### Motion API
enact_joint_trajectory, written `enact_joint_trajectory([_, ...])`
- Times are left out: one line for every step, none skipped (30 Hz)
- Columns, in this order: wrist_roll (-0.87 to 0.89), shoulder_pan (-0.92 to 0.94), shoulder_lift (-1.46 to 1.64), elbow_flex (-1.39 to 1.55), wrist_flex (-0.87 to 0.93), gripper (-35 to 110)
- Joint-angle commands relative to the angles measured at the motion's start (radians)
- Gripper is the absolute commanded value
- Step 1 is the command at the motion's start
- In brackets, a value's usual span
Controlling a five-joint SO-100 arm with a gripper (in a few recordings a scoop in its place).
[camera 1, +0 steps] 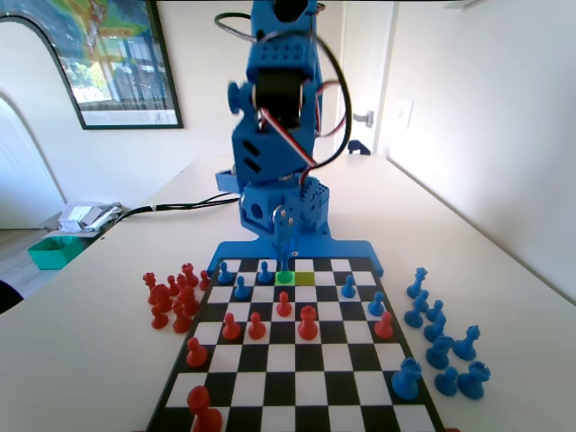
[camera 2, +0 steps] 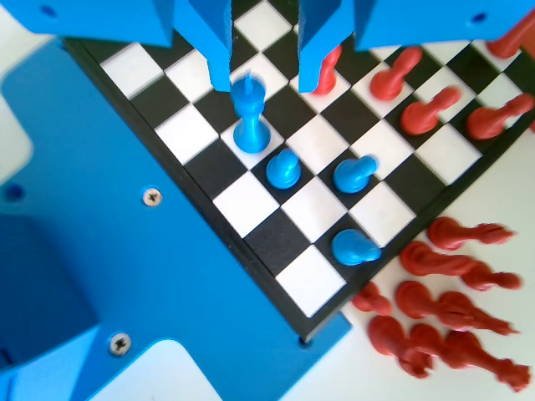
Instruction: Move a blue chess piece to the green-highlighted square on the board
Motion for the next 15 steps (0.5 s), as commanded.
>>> enact_joint_trajectory([-0.002, 0.018, 0.031, -0.153, 0.156, 10])
enact_joint_trajectory([-0.002, 0.02, 0.031, -0.178, 0.19, 8])
enact_joint_trajectory([0.002, 0.02, 0.032, -0.201, 0.218, 7])
enact_joint_trajectory([0.011, 0.02, 0.034, -0.224, 0.242, 5])
enact_joint_trajectory([0.025, 0.018, 0.035, -0.244, 0.264, 4])
enact_joint_trajectory([0.041, 0.015, 0.038, -0.262, 0.282, 3])
enact_joint_trajectory([0.054, 0.014, 0.043, -0.278, 0.302, 1])
enact_joint_trajectory([0.069, 0.011, 0.054, -0.29, 0.316, 1])
enact_joint_trajectory([0.091, 0.008, 0.067, -0.291, 0.324, 1])
enact_joint_trajectory([0.1, 0.006, 0.084, -0.296, 0.337, 1])
enact_joint_trajectory([0.114, 0.008, 0.103, -0.304, 0.356, 1])
enact_joint_trajectory([0.149, 0.002, 0.12, -0.314, 0.368, 1])
enact_joint_trajectory([0.184, -0.005, 0.135, -0.331, 0.385, 1])
enact_joint_trajectory([0.215, -0.009, 0.152, -0.356, 0.413, 1])
enact_joint_trajectory([0.241, -0.012, 0.17, -0.382, 0.446, 1])
